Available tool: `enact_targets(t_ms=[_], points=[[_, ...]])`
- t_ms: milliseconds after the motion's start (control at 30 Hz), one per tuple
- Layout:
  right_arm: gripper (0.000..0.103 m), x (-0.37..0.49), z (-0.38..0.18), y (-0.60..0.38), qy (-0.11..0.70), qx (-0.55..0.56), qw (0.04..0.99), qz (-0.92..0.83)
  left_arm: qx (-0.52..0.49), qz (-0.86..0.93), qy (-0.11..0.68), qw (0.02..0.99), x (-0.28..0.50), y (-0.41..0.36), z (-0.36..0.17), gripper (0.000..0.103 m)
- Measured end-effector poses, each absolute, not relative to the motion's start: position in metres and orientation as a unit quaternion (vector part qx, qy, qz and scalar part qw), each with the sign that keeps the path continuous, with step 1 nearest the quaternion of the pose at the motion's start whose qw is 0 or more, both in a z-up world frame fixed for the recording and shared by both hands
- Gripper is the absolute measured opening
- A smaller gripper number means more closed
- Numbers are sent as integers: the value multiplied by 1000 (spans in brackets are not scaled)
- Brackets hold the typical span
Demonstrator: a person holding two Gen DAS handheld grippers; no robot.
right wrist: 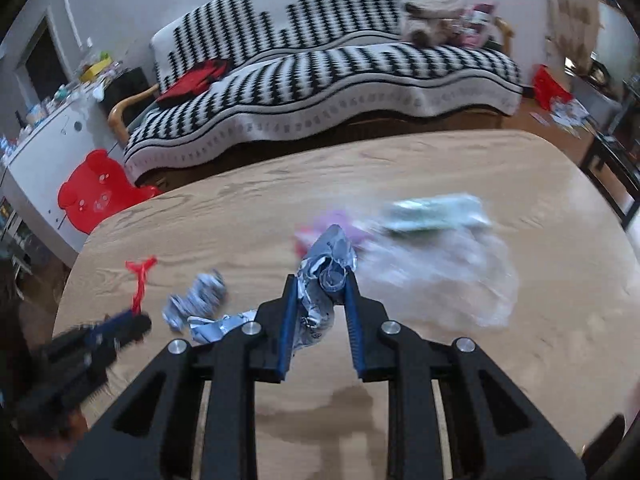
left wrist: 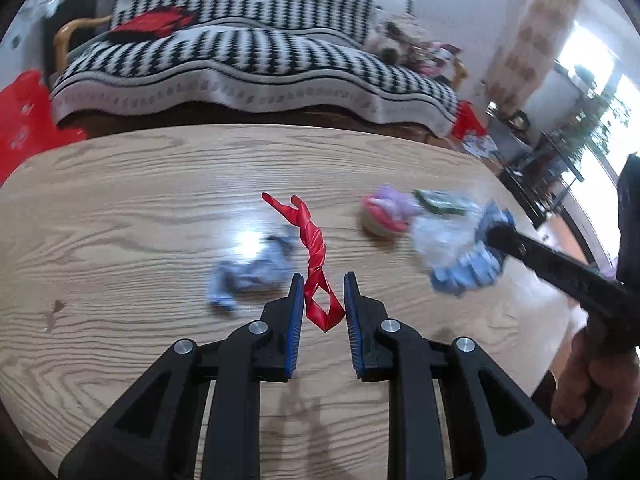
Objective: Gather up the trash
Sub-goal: 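Carry both items over the black bin and open both tools to drop them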
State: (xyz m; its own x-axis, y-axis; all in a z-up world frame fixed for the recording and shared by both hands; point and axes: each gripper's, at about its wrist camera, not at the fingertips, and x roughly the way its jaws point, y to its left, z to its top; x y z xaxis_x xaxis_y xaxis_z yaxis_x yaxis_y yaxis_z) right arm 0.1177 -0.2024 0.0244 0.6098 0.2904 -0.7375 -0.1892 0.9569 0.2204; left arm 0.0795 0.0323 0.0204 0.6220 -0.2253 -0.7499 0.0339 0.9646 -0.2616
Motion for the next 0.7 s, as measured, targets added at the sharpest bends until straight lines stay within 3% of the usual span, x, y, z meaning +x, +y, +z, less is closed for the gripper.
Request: enact_targets(t_ms=[300, 700], points=[[23, 54, 21, -351, 418, 117, 900, 34, -44, -189, 420, 887, 74, -114, 31, 20], [24, -68, -3, -551, 400, 217, 877, -153, 24, -353, 446, 822, 42, -309, -3, 20]])
